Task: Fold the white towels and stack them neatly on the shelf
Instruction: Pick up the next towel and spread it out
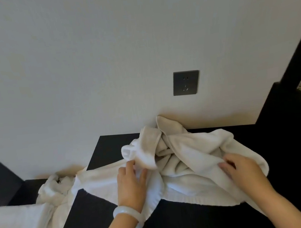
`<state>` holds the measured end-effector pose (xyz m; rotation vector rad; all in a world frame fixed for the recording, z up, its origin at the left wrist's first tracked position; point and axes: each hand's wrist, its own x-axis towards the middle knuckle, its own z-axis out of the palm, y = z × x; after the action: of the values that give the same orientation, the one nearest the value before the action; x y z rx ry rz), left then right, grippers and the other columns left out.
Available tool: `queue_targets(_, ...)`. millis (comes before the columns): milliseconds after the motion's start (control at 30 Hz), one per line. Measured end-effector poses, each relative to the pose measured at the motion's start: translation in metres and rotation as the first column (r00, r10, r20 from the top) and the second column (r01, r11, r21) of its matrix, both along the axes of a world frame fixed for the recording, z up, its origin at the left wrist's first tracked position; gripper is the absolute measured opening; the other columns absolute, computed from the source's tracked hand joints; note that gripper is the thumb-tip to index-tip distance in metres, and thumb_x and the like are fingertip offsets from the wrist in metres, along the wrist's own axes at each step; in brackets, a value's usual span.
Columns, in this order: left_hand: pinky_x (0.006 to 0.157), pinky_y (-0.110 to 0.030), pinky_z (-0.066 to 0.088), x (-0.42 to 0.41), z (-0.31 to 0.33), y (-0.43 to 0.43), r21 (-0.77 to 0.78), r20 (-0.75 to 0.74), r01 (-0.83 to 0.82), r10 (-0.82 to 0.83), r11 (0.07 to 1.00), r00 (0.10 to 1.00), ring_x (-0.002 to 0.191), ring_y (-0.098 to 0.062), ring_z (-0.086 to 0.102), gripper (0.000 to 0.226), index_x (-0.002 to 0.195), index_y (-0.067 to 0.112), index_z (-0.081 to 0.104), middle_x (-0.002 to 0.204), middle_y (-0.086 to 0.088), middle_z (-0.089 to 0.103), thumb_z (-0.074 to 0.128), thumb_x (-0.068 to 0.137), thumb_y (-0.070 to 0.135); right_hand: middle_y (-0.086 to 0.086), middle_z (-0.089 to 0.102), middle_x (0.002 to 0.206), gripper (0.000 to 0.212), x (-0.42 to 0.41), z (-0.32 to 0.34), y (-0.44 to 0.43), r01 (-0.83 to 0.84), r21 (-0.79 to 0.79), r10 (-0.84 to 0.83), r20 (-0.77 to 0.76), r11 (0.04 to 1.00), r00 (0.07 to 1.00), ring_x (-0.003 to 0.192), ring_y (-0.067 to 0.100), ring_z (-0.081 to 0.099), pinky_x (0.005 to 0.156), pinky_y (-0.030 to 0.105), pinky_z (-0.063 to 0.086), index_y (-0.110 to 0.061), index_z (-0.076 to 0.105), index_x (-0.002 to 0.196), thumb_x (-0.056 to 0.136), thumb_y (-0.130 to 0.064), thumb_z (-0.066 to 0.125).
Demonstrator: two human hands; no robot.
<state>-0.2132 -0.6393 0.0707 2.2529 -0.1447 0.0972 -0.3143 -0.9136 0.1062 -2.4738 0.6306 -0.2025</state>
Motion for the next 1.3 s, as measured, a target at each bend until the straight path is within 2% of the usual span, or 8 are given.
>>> queue_targets(200, 0.068, -0.023, 0.048, -0.01, 0.053, 0.009, -0.329, -0.019, 0.059, -0.069, 0.943, 0.997, 0.074, -0.016, 0.06, 0.013, 0.09, 0.022, 0.057, 0.081, -0.005, 0.063, 0.049, 0.1, 0.02, 0.017, 0.066, 0.082, 0.026, 0.016, 0.051, 0.03, -0.032, 0.538, -0.173, 0.327, 0.842, 0.929, 0.074, 0.035, 0.06, 0.07, 0.041, 0.048, -0.009, 0.066, 0.085, 0.096, -0.032, 0.059)
queue_targets(333, 0.067, -0.022, 0.05, -0.02, 0.053, 0.017, -0.489, -0.121, -0.158, 0.113, 0.858, 0.986, 0.078, -0.013, 0.067, 0.015, 0.11, 0.021, 0.049, 0.094, 0.001, 0.063, 0.056, 0.097, 0.021, 0.004, 0.056, 0.097, 0.015, 0.019, 0.015, 0.057, 0.076, 0.282, -0.089, 0.033, 0.956, 0.995, 0.091, 0.022, 0.052, 0.074, 0.034, 0.041, -0.012, 0.054, 0.1, 0.096, -0.026, 0.058)
queue_targets(500, 0.084, -0.027, 0.045, -0.034, -0.003, 0.013, -0.031, -0.203, -0.138, 0.129, 0.99, 0.971, 0.106, -0.02, 0.051, 0.05, 0.119, 0.013, 0.041, 0.116, -0.002, 0.043, 0.073, 0.084, 0.027, -0.009, 0.04, 0.1, 0.02, -0.015, -0.024, 0.097, 0.078, -0.126, -0.053, 0.192, 0.989, 0.98, 0.091, 0.007, 0.037, 0.071, 0.017, 0.032, -0.022, 0.045, 0.1, 0.092, -0.023, 0.063)
queue_targets(667, 0.099, -0.029, 0.037, -0.025, -0.018, 0.008, 0.47, -0.176, -0.062, 0.162, 0.88, 0.971, 0.112, -0.023, 0.043, 0.064, 0.125, 0.012, 0.039, 0.121, -0.006, 0.042, 0.068, 0.083, 0.05, -0.001, 0.051, 0.11, 0.053, -0.026, -0.063, 0.106, -0.025, -0.255, 0.023, -0.014, 0.967, 1.0, 0.098, 0.017, 0.05, 0.082, 0.033, 0.048, -0.018, 0.053, 0.112, 0.071, -0.037, 0.081)
queue_targets(800, 0.08, -0.023, 0.045, -0.018, 0.005, 0.005, 0.251, -0.165, -0.005, 0.047, 0.968, 0.985, 0.094, -0.021, 0.057, 0.01, 0.092, 0.017, 0.053, 0.095, -0.002, 0.055, 0.052, 0.097, 0.025, -0.005, 0.056, 0.098, 0.015, -0.021, -0.052, 0.094, 0.037, 0.044, -0.043, 0.137, 0.998, 0.99, 0.091, 0.013, 0.053, 0.079, 0.02, 0.049, -0.022, 0.058, 0.09, 0.088, -0.014, 0.07)
queue_targets(967, 0.06, -0.015, 0.037, -0.067, 0.079, -0.027, -0.222, -0.141, 0.33, -0.365, 0.918, 0.92, 0.058, -0.003, 0.042, 0.026, 0.077, 0.011, 0.048, 0.065, 0.006, 0.046, 0.052, 0.099, 0.023, 0.002, 0.071, 0.08, 0.016, -0.016, 0.023, 0.081, -0.053, 0.697, -0.178, 0.255, 0.715, 0.95, 0.078, 0.017, 0.065, 0.071, 0.027, 0.052, -0.021, 0.073, 0.081, 0.093, -0.019, 0.064)
queue_targets(1100, 0.07, -0.021, 0.052, -0.097, 0.123, -0.047, -0.403, -0.072, 0.358, -0.419, 0.842, 0.905, 0.075, -0.005, 0.064, 0.01, 0.098, 0.019, 0.052, 0.085, 0.003, 0.068, 0.062, 0.094, 0.021, 0.004, 0.074, 0.093, 0.014, -0.032, 0.081, 0.087, -0.242, 0.722, -0.085, 0.385, 0.648, 0.919, 0.094, 0.024, 0.069, 0.086, 0.041, 0.054, -0.023, 0.075, 0.091, 0.094, -0.022, 0.061)
queue_targets(1300, 0.06, -0.02, 0.048, -0.095, 0.139, -0.05, -0.054, 0.129, 0.381, -0.372, 0.923, 0.919, 0.067, -0.006, 0.062, 0.04, 0.101, 0.032, 0.022, 0.073, 0.002, 0.066, 0.06, 0.094, 0.019, -0.021, 0.063, 0.093, 0.02, -0.049, 0.108, 0.082, -0.237, 0.374, 0.104, 0.342, 0.897, 0.934, 0.092, -0.01, 0.056, 0.075, 0.002, 0.04, -0.03, 0.07, 0.105, 0.098, -0.018, 0.056)
